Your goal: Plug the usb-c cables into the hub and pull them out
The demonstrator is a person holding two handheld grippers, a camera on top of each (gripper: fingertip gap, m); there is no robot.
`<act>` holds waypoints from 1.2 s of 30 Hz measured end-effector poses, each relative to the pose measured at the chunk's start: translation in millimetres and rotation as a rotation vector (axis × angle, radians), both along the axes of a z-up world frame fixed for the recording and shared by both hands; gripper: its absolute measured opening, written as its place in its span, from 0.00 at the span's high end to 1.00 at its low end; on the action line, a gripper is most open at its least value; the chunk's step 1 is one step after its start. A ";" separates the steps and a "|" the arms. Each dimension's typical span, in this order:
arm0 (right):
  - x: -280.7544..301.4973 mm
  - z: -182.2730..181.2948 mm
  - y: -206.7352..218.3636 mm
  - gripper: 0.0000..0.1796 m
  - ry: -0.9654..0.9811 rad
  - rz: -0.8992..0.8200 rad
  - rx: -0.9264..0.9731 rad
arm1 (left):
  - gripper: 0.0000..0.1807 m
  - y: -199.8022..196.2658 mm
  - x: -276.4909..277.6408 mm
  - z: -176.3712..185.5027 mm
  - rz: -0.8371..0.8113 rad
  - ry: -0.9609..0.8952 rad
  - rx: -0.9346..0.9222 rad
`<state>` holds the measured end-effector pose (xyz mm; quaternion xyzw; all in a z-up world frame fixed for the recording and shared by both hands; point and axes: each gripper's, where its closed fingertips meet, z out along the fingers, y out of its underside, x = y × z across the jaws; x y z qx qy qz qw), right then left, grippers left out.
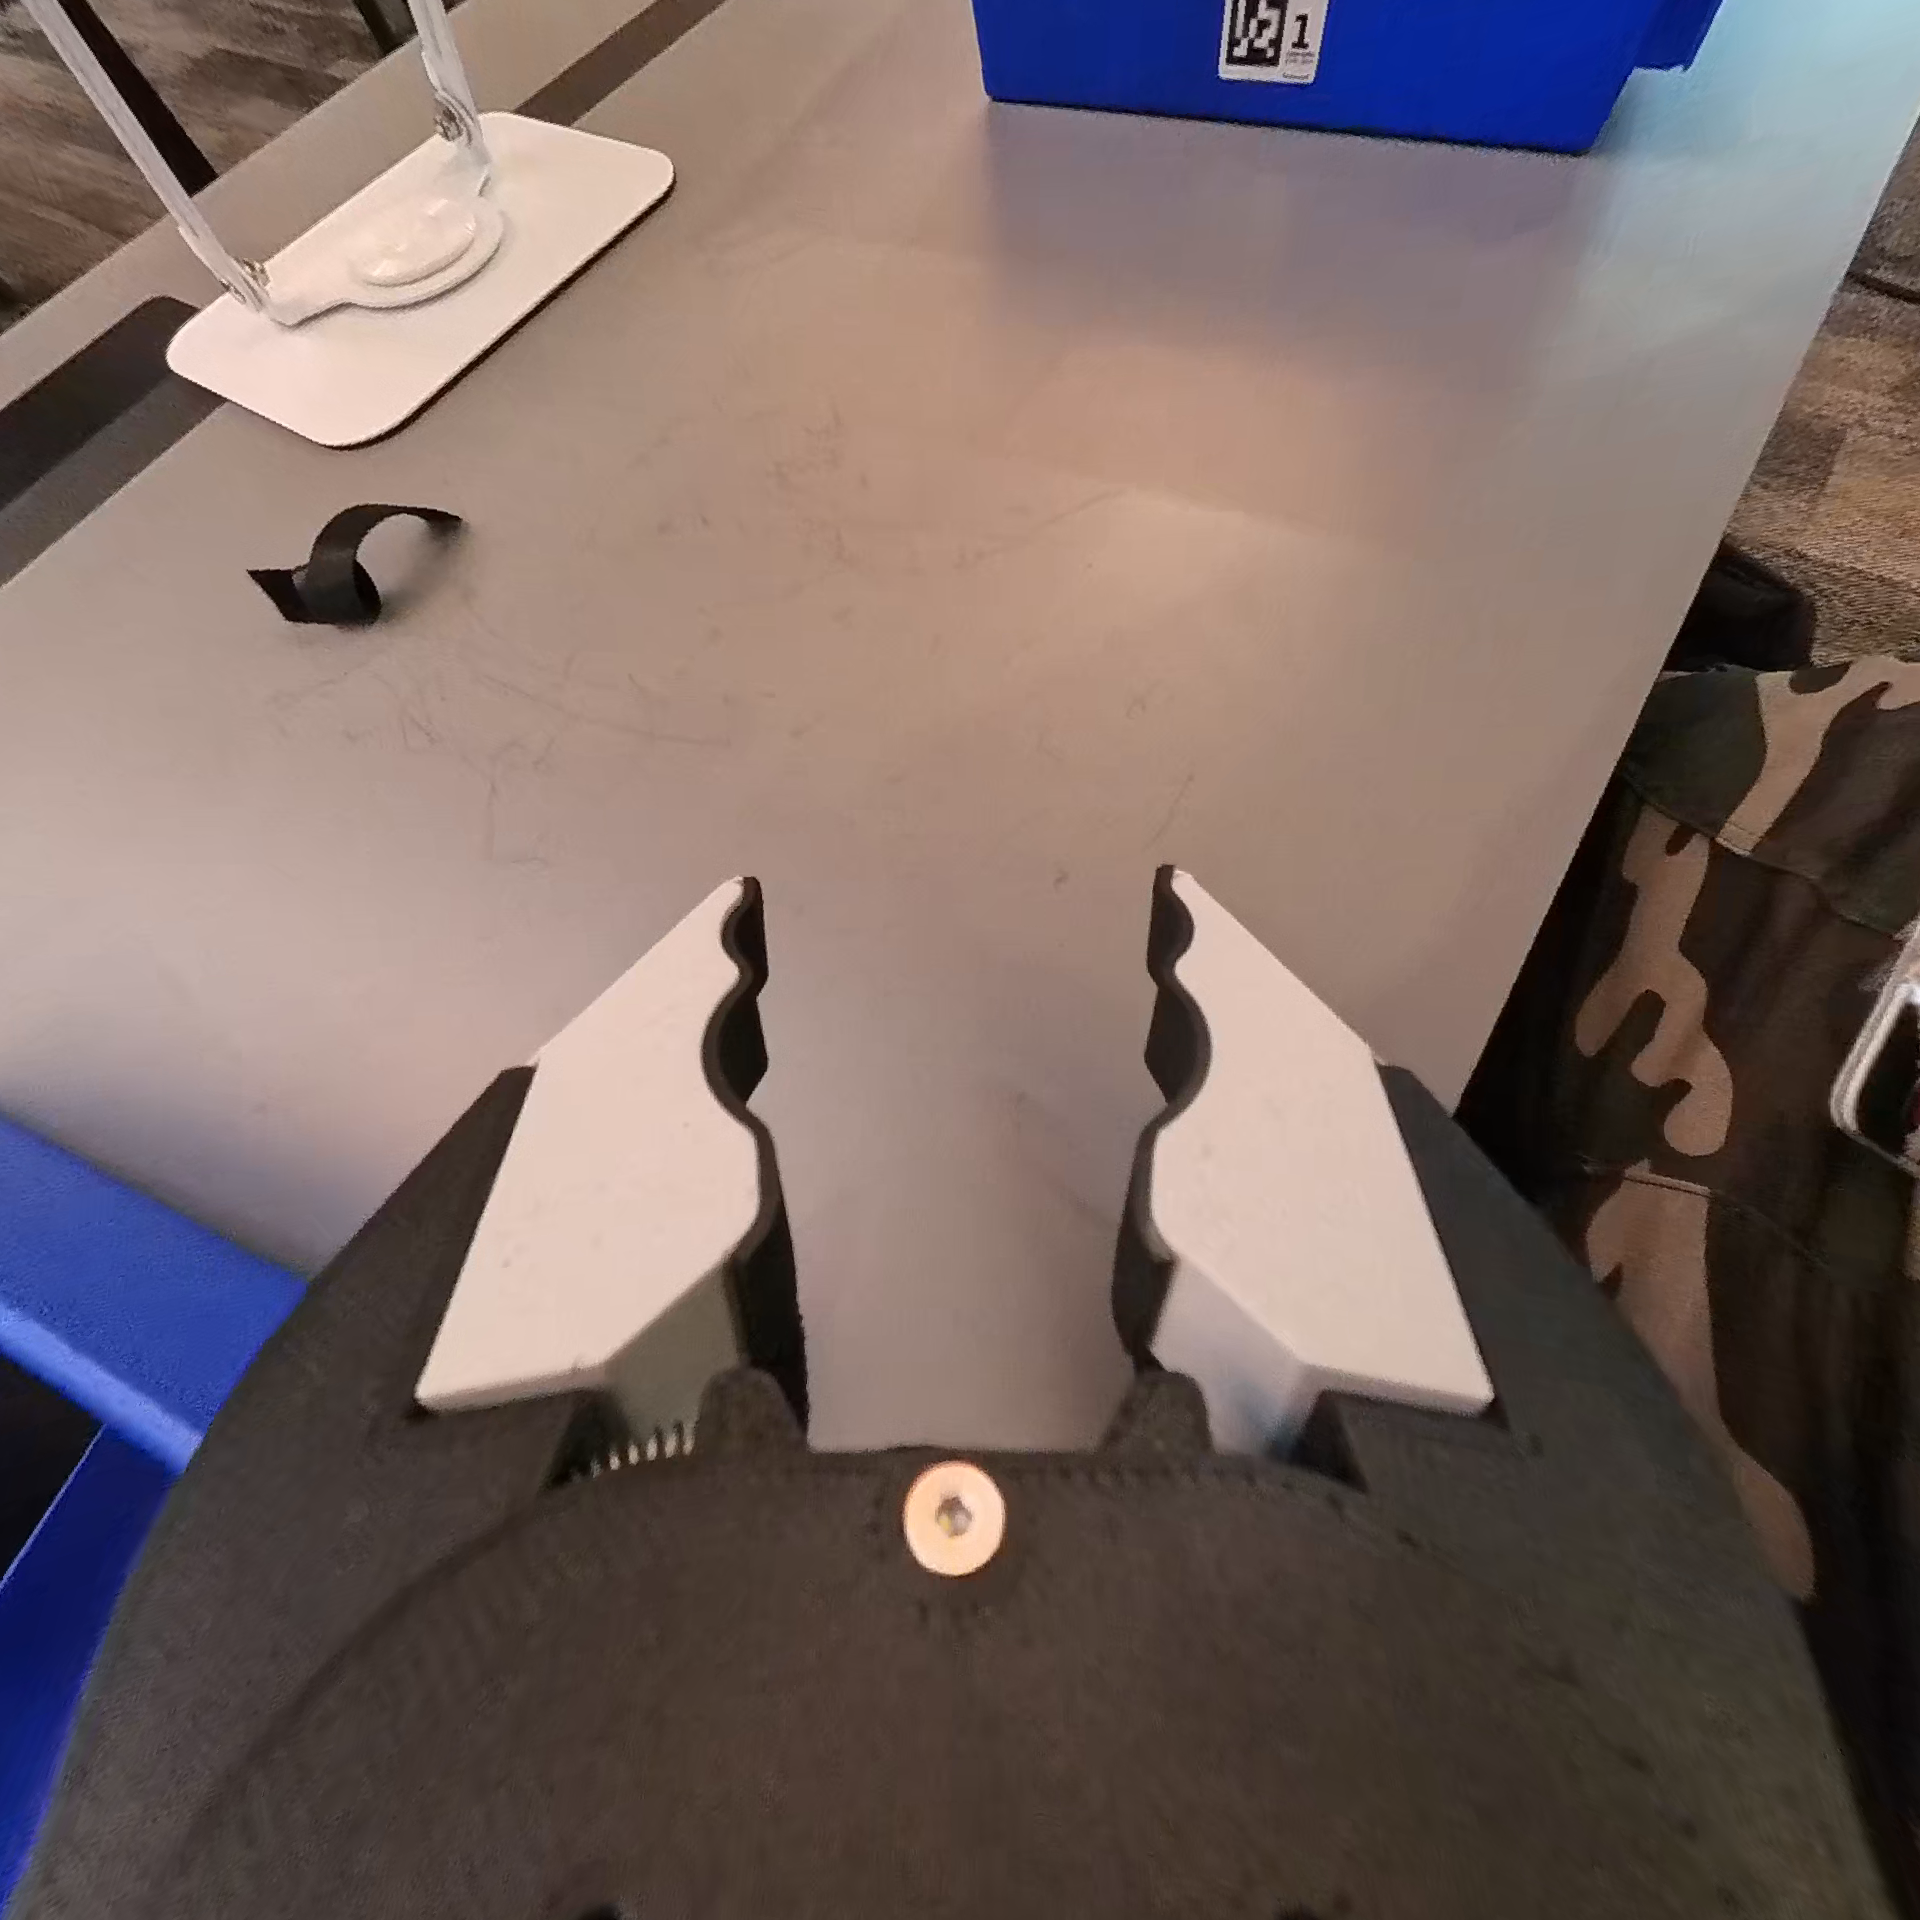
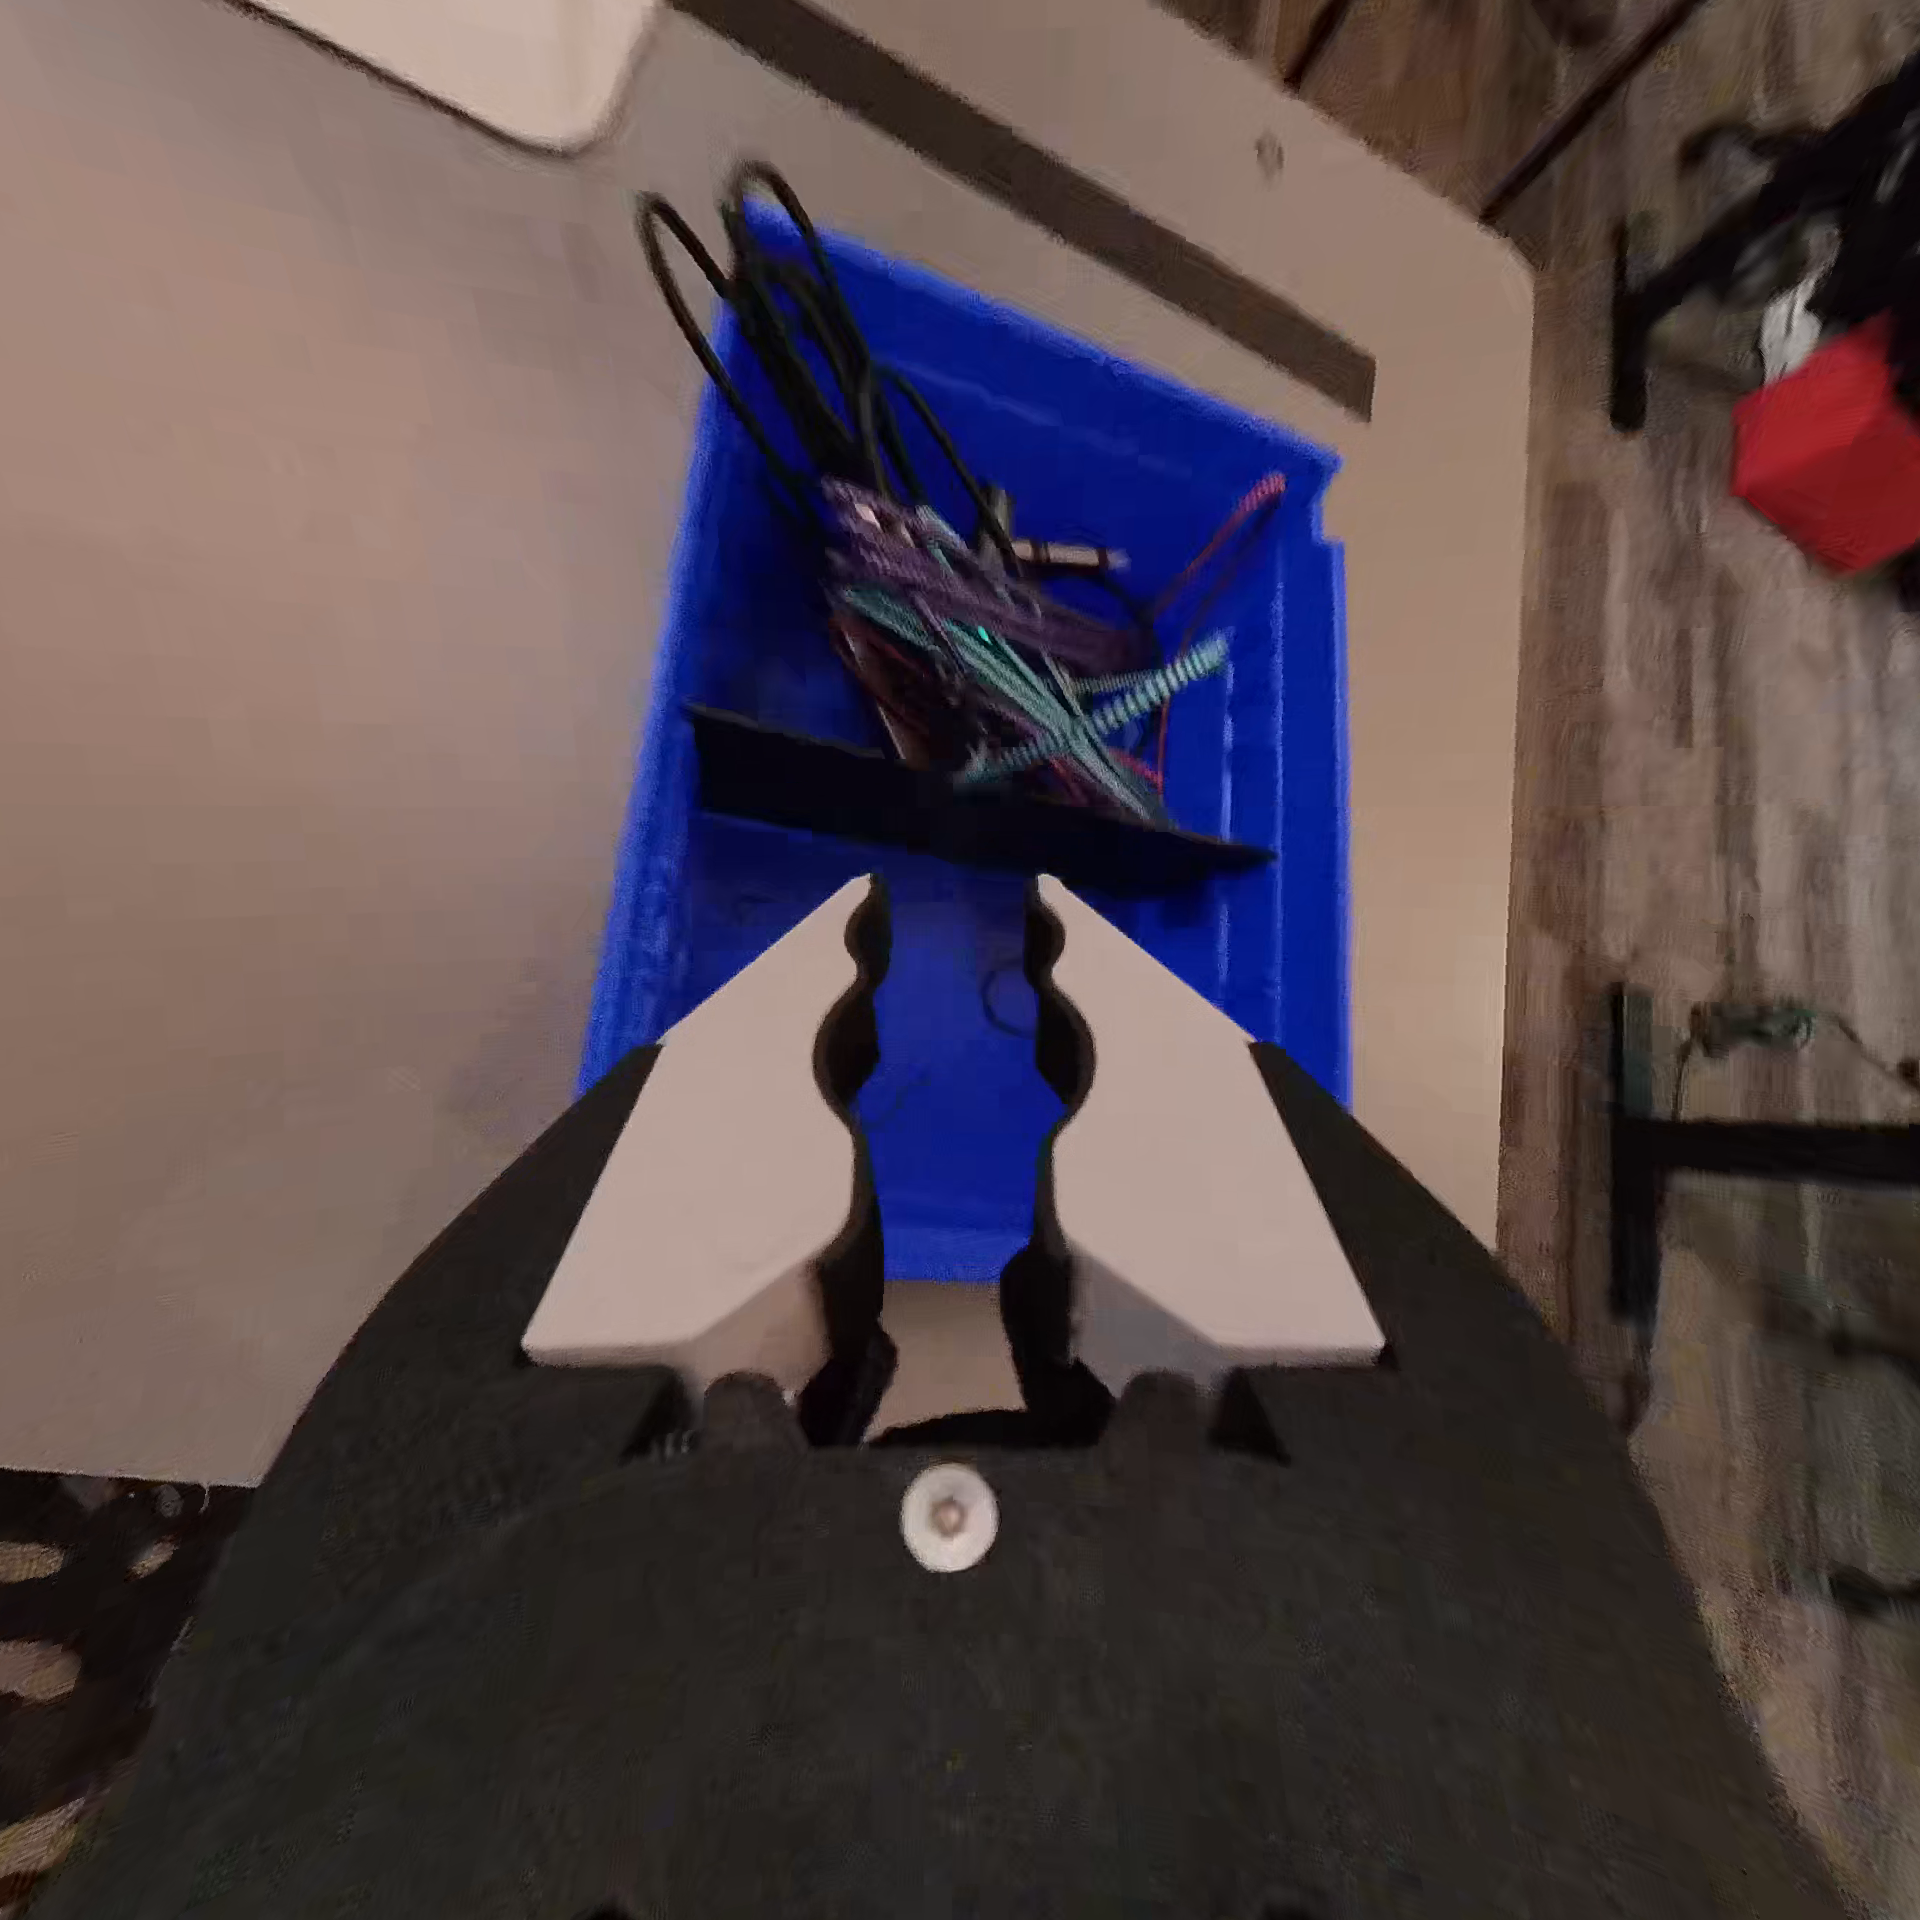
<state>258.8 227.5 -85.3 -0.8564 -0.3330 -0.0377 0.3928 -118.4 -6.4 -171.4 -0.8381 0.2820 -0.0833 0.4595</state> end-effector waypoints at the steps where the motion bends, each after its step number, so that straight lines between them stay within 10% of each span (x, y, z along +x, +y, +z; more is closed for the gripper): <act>1: -20.1 13.3 -2.4 0.89 0.025 0.056 0.035 | 0.60 0.5 0.5 -1.7 -0.002 0.000 -0.005; 7: -207.1 25.6 -28.2 0.79 0.150 0.498 0.022 | 0.60 -0.6 -0.4 -2.8 -0.006 0.005 -0.006; 17: -438.3 -99.4 14.3 0.65 0.043 0.835 -0.128 | 0.60 -1.7 -12.1 4.1 0.013 -0.021 0.008; 21: -466.7 -137.8 36.8 0.65 0.019 0.842 -0.225 | 0.60 -1.1 -14.1 8.0 0.012 -0.040 0.015; 25: -480.0 -149.7 34.0 1.00 0.010 0.892 -0.261 | 0.60 -0.5 -15.8 7.7 0.016 -0.060 0.008; 27: -481.6 -147.2 29.1 1.00 0.008 0.909 -0.255 | 0.60 -0.7 -16.2 7.4 0.015 -0.059 0.007; 36: -383.8 -21.2 -29.9 1.00 0.107 0.890 -0.075 | 0.60 -1.8 -11.0 10.8 0.005 -0.064 0.013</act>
